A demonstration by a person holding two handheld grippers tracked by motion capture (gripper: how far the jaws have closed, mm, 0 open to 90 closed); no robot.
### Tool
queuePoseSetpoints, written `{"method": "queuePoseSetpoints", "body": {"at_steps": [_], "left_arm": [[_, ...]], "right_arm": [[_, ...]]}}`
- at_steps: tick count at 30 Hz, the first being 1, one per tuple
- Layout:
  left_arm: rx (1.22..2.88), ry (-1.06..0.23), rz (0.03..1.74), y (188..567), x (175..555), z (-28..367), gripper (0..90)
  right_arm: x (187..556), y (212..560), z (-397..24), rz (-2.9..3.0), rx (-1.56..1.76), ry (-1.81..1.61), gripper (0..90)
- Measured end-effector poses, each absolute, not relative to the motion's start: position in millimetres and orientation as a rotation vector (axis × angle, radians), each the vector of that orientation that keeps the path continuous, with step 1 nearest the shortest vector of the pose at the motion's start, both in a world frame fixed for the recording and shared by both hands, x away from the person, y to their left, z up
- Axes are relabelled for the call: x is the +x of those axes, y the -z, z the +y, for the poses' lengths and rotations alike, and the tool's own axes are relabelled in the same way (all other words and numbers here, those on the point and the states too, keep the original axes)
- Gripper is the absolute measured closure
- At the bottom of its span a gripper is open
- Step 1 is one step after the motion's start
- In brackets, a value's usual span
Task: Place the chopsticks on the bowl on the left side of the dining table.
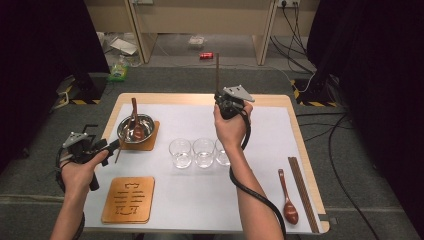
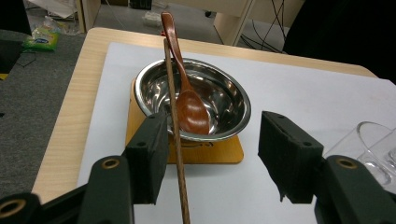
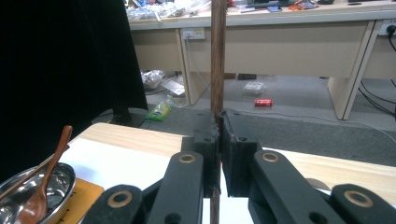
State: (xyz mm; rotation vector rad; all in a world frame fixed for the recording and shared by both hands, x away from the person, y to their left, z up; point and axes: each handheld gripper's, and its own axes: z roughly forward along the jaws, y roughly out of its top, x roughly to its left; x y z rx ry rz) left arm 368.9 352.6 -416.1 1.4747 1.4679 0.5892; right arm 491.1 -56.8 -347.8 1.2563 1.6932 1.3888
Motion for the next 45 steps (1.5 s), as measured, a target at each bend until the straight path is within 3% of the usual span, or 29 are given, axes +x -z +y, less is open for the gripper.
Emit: {"method": "queuePoseSetpoints", "body": {"at_steps": [22,45], "left_arm": [[1.489,-0.644,1.359,396,372,338,42.1],[1.543,-0.604,1.110,342,426,250,42.1]], "right_arm": [[489,350,-49,1.710,1.243,-1.413,85.7],[490,355,-35,1.744,1.220,-1.425,85.7]]}}
